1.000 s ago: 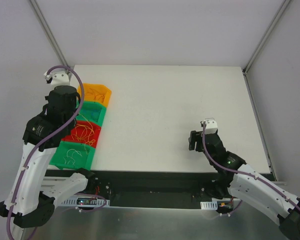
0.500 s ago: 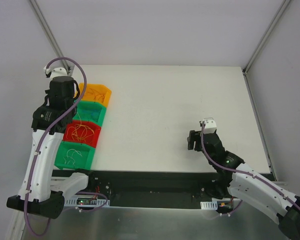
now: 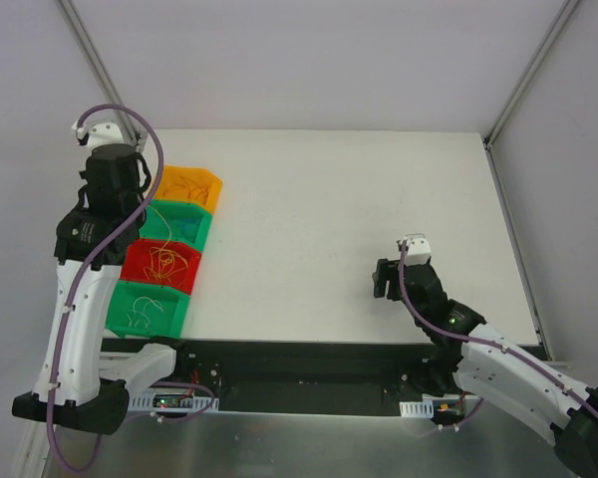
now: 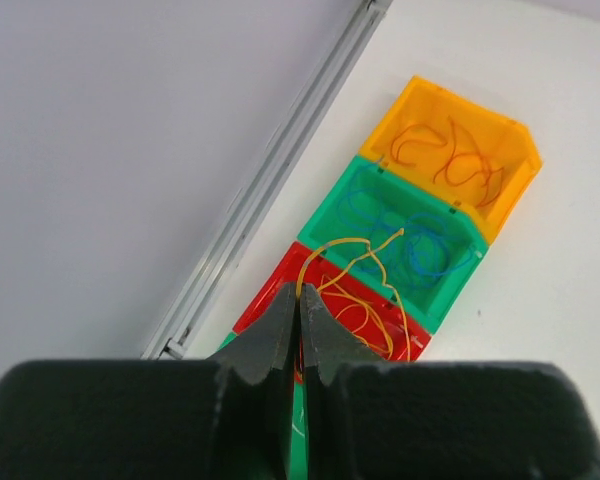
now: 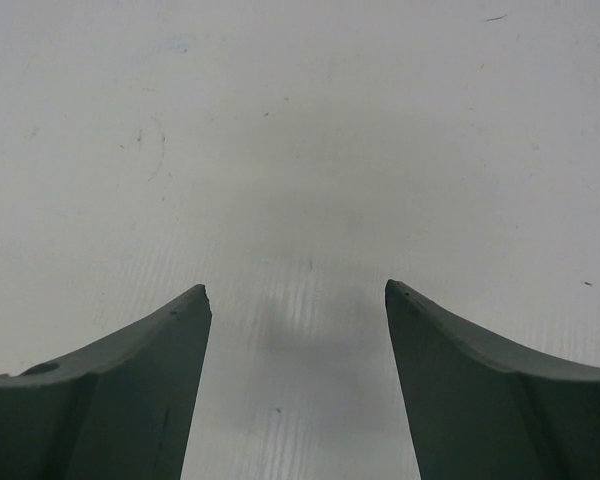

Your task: Untangle the cables

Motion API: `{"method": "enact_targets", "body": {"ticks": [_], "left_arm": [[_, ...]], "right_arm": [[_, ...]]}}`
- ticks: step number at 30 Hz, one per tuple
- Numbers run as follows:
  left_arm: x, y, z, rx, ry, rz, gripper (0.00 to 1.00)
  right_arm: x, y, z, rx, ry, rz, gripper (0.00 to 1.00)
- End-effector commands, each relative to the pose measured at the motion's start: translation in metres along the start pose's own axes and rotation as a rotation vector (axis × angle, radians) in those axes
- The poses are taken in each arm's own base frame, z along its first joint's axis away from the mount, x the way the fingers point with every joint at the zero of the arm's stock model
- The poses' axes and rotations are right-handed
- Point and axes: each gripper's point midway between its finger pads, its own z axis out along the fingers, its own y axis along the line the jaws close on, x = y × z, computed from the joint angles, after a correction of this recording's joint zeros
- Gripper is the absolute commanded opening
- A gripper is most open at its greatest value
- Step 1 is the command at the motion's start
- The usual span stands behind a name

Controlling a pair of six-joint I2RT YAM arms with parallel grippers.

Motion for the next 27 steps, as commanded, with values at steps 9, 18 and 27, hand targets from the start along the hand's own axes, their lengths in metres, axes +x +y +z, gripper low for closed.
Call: {"method": "enact_targets", "body": {"ticks": [9,18,27], "left_arm": [[0.111,0.001,0.060,-0.115,0.226,0.008,0.00],[0.202,-0.005,0.071,-0.099,0.519,-0.201,0.00],[0.240,-0.018,0.094,-0.105,0.682,-0.320,0.00]], "right_arm": [[-0.015,0.002,0.000,-0.017,-0.052,0.026,0.73],[-0.014,0.002,0.000,-0.017,-0.051,0.033,0.73],[-0.014,0.001,0.001,-0.014,-0.048,0.033,0.73]]}}
